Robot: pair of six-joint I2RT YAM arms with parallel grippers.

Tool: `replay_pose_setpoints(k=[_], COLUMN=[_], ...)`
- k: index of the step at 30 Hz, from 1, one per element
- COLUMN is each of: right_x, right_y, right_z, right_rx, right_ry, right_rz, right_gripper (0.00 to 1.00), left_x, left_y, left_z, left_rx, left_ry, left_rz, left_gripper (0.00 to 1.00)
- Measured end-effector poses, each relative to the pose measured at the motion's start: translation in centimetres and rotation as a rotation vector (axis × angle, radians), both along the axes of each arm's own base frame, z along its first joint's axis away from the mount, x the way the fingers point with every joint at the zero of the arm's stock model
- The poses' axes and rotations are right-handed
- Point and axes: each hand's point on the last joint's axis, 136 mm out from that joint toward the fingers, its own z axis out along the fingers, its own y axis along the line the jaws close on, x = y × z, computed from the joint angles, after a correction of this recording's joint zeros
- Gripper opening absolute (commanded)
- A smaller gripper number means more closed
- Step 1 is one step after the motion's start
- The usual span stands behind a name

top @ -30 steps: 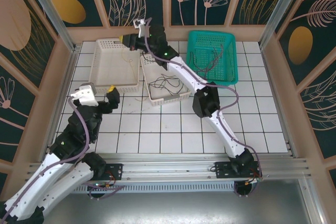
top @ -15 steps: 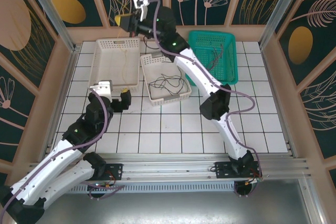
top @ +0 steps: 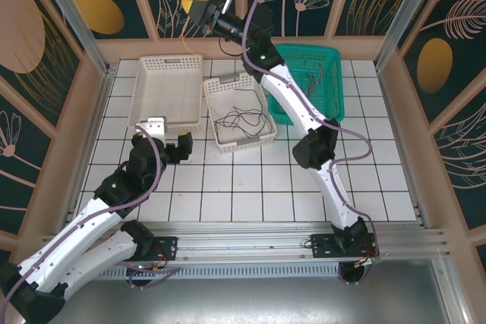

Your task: Untangle the cables

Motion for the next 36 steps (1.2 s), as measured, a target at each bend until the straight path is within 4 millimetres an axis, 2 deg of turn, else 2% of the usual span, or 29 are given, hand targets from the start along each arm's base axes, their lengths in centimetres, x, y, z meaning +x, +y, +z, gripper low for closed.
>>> replay_pose_setpoints(k=[2,6,18,25,27,30,36], right_x=[0.3,-0.1,-0.3,-0.2,-0.3,-0.7,-3.2], right_y=[1.2,3.1,4.4,6.3,6.4,6.2,5.7], right_z=[-2.0,-4.4,-7.0,-11.1,-11.3,-10.5,-7.8], right_rx=[-0.028,-0.066,-0.105,-0.152,-0.157,-0.154,-0.167], right_ry=[0.029,0.066,0.101,0.172,0.189,0.186,0.205], right_rz=[0.019,0.058,0.108,0.165,0.173,0.182,0.240], right_gripper=[0.00,0.00,0.00,0.00,0.00,0.00,0.00], left_x=[-0.1,-0.1,-0.5,-0.5,-0.4,0.0,2.8], left_y=[0.0,0.0,0.2,0.2,0.3,0.5,0.1], left_z=[0.1,0.2,1.0,1.0,1.0,0.9,2.5], left_rx=[-0.003,-0.006,-0.026,-0.026,-0.025,-0.002,0.045], left_ry=[-0.005,-0.006,-0.030,-0.030,-0.030,-0.024,-0.018], left_rz=[0.000,-0.004,-0.005,-0.005,-0.004,0.028,0.099], left_gripper=[0.99,0.99,0.98,0.99,0.99,0.99,0.98])
